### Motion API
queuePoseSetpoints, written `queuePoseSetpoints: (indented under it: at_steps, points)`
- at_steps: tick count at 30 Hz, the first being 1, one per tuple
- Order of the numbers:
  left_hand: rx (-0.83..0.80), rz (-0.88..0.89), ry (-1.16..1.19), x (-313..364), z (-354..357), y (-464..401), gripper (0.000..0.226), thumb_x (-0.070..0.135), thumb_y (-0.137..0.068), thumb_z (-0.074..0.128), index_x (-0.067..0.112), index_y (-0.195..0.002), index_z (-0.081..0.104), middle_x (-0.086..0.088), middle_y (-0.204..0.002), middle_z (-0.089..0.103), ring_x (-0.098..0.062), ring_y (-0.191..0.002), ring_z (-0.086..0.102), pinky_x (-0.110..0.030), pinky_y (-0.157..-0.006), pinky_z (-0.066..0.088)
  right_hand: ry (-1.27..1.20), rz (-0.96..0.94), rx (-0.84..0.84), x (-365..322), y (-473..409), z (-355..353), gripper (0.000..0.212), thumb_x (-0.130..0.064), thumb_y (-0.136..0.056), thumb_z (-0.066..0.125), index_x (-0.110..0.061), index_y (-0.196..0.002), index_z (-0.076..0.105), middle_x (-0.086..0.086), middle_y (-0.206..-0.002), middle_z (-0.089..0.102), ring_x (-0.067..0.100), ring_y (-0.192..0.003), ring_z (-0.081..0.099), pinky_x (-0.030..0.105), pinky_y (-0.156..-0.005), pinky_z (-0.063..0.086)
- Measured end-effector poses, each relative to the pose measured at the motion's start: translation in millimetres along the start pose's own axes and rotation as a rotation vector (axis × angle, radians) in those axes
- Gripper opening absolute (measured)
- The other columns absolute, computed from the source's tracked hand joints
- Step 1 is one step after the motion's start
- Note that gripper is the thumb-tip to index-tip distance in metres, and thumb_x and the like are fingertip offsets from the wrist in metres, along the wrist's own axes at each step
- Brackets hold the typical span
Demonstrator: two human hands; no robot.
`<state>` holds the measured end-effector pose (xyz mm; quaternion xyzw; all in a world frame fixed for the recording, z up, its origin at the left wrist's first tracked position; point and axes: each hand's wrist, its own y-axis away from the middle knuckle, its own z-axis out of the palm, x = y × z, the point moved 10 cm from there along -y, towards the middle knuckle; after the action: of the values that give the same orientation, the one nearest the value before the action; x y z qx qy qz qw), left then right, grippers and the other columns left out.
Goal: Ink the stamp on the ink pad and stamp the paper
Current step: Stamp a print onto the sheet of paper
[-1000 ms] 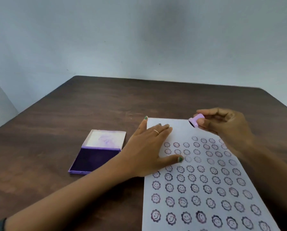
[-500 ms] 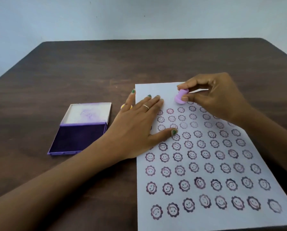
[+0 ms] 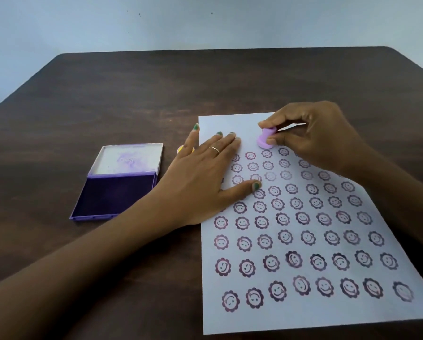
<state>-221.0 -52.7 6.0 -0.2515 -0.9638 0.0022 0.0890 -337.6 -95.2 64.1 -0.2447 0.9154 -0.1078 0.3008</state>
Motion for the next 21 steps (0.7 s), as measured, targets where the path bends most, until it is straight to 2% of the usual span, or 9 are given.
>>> queuePoseSetpoints:
  at_steps: [5, 8, 21]
  points:
    - [0.001, 0.005, 0.003, 0.1, -0.4, 0.2, 0.085, 0.073, -0.083, 0.017, 0.022, -0.151, 0.009, 0.005, -0.160, 0.010, -0.010, -0.147, 0.004, -0.037, -0.116, -0.017, 0.013, 0.011, -0.029, -3.4, -1.6, 2.6, 0.021, -0.008, -0.077, 0.070, -0.009, -0.098, 0.070, -0.008, -0.096, 0.062, 0.006, -0.083, 0.062, 0.005, -0.076, 0.044]
    - [0.005, 0.002, -0.002, 0.5, -0.4, 0.2, 0.086, 0.074, -0.082, 0.017, 0.022, -0.151, 0.010, 0.005, -0.160, 0.010, -0.010, -0.147, 0.004, -0.035, -0.115, -0.019, -0.021, 0.043, -0.041, -1.1, -3.9, 2.2, 0.022, -0.010, -0.072, 0.074, -0.011, -0.094, 0.071, -0.008, -0.092, 0.065, -0.001, -0.078, 0.062, 0.001, -0.072, 0.046]
    - [0.010, 0.008, -0.007, 1.2, 1.0, 0.6, 0.086, 0.074, -0.082, 0.017, 0.022, -0.151, 0.010, 0.004, -0.160, 0.010, -0.011, -0.147, 0.004, -0.034, -0.114, -0.019, -0.007, 0.038, -0.065, -3.0, -5.4, 4.3, 0.024, -0.007, -0.068, 0.077, -0.011, -0.091, 0.071, -0.007, -0.088, 0.065, -0.006, -0.073, 0.060, -0.003, -0.070, 0.043]
